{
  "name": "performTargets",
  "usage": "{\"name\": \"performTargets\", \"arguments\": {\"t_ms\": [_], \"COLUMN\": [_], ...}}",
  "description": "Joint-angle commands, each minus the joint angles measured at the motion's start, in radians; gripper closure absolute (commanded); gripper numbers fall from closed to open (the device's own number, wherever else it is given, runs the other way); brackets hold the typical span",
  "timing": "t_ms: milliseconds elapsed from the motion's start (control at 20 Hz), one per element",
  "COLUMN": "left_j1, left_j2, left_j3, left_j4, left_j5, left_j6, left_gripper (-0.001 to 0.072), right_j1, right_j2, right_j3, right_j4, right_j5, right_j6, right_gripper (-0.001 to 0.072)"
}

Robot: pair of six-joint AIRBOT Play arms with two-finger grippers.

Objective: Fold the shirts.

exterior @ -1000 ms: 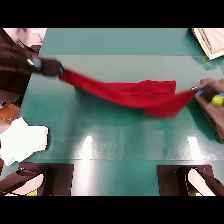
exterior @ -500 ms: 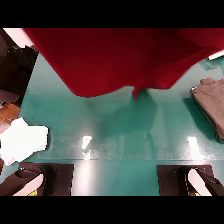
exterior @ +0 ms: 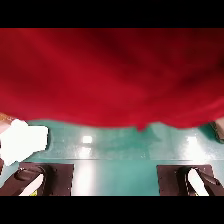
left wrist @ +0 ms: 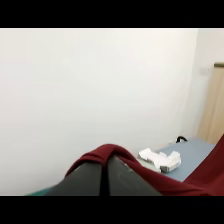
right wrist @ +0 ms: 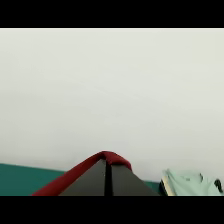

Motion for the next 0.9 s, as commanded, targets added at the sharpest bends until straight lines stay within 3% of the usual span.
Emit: {"name": "performTargets", "arguments": {"t_ms": [0,100,300,450,600,850], "left_j1": [0.001,0.001,0.001,0.001,0.001,0.009], "left_j2": [-0.024,-0.101,-0.363,-0.586,-0.737,-0.801], "left_j3": [-0.186,-0.308,-0.436,-0.441,-0.441,-0.438], "left_j4": [0.151,0.241,0.259,0.264,0.264,0.27], "left_j5": [-0.08,-0.163,-0.272,-0.243,-0.142,0.166], "left_j6": [-0.097,-0.137,-0.129,-0.123,-0.105,-0.054], "left_gripper": [0.0685,0.0684,0.0684,0.0684,0.0684,0.0684], "right_j1": [0.001,0.018,0.146,0.24,0.293,0.294], "right_j2": [-0.072,-0.189,-0.492,-0.725,-0.904,-1.009], "right_j3": [0.014,0.014,0.014,0.014,0.014,0.014], "right_j4": [-0.099,-0.098,-0.187,-0.283,-0.344,-0.346], "right_j5": [0.216,0.356,0.565,0.644,0.56,0.195], "right_j6": [0.108,0.155,0.236,0.24,0.238,0.228], "right_gripper": [0.0704,0.0704,0.0704,0.0703,0.0704,0.0704]}}
